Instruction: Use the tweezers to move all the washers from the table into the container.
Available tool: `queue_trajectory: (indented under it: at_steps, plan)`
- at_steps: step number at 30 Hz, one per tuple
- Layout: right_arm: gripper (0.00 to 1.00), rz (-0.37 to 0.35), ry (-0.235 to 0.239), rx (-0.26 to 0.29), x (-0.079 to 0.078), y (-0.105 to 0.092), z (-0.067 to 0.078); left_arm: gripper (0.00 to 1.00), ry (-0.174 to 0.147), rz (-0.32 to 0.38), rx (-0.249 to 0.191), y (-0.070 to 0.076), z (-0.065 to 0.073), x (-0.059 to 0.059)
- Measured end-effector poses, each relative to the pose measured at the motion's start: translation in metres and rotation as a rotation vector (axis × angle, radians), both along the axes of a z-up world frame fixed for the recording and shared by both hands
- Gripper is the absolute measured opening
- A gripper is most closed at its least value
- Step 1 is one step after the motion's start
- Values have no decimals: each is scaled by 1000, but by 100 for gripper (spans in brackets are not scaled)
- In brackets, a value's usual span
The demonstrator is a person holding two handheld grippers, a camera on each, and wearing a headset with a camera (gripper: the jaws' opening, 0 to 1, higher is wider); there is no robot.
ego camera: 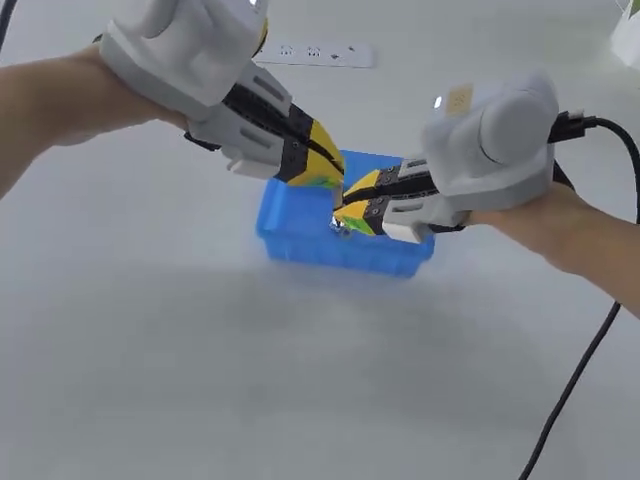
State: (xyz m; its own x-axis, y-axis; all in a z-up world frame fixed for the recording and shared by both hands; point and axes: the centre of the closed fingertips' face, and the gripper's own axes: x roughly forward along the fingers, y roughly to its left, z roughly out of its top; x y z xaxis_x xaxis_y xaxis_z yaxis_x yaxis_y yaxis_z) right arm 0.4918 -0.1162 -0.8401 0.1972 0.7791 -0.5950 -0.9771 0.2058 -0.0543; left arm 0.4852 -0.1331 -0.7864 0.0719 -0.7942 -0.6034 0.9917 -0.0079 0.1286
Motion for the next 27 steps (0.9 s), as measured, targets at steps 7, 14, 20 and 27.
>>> queue_trajectory:
  at_steps: [7, 14, 20, 27]
  plan:
    - [10, -16, 3, 2, 0, 0, 1, 5, 4, 12, 4, 1, 2, 1]
    - [12, -18, -1, 12, -2, 1, 6, 5, -8, 5, 21, 0, 3, -5]
    - [13, -28, -7, 24, -4, 0, 12, 5, -32, 1, 23, -1, 11, -7]
    - [12, -21, -34, 35, -10, -2, 24, 5, -66, -21, -7, -5, 37, -15]
